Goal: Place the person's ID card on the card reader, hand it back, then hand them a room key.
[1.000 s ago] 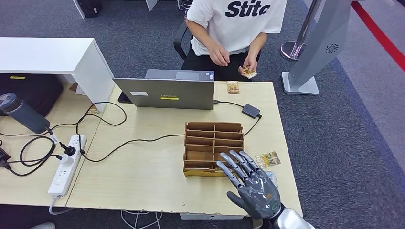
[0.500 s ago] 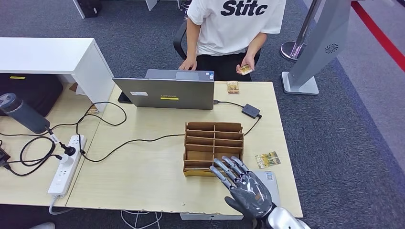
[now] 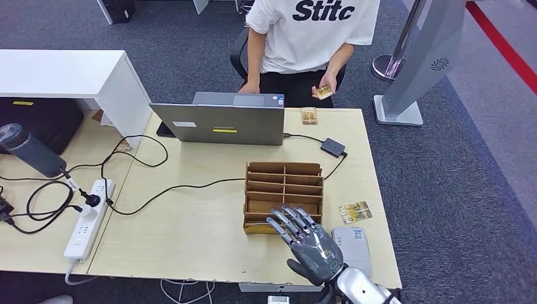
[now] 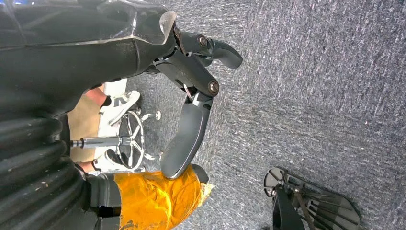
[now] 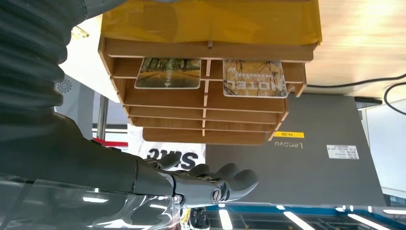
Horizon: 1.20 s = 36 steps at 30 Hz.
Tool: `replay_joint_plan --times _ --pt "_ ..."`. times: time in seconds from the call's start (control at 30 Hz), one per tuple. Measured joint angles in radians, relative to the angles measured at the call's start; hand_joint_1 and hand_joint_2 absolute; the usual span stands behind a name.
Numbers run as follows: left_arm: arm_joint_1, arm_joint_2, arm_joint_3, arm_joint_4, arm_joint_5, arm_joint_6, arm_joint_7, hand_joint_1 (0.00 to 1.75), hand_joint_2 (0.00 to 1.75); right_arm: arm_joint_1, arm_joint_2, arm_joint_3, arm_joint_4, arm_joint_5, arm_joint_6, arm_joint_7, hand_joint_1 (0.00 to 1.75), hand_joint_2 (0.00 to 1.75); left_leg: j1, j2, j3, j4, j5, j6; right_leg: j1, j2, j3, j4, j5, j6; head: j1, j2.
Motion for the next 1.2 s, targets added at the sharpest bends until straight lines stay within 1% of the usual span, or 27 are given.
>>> replay_joint_plan --times 0.2,0.43,0.67,1.2 --pt "0.0 0.0 0.0 0.0 -0.003 -0.001 0.0 0.0 1.75 -0.014 0.029 0.006 0.047 0.011 -0.002 0.021 0.0 1.75 0.0 0.0 0.0 0.0 0.0 0.0 0.0 0.0 0.0 0.0 0.0 0.0 0.0 0.0" --pt "0.0 0.0 0.0 0.0 0.001 0.0 0.0 0.0 1.75 -0.025 0.072 0.004 0.077 0.048 -0.008 0.104 0.0 1.75 0.0 0.0 0.0 0.0 0.0 0.0 0.0 0.0 0.0 0.0 0.0 0.0 0.0 0.0" --pt "0.0 -0.001 0.0 0.0 0.009 0.003 0.0 0.0 1.75 -0.019 0.107 -0.018 0.084 0.085 0.0 0.14 0.0 1.75 0.0 0.0 0.0 0.0 0.0 0.0 0.0 0.0 0.0 0.0 0.0 0.0 0.0 0.0" --pt "0.0 -0.001 0.0 0.0 0.01 0.003 0.0 0.0 1.75 -0.011 0.125 -0.092 0.099 0.158 0.007 0.178 0.0 1.75 0.0 0.0 0.0 0.0 0.0 0.0 0.0 0.0 0.0 0.0 0.0 0.0 0.0 0.0"
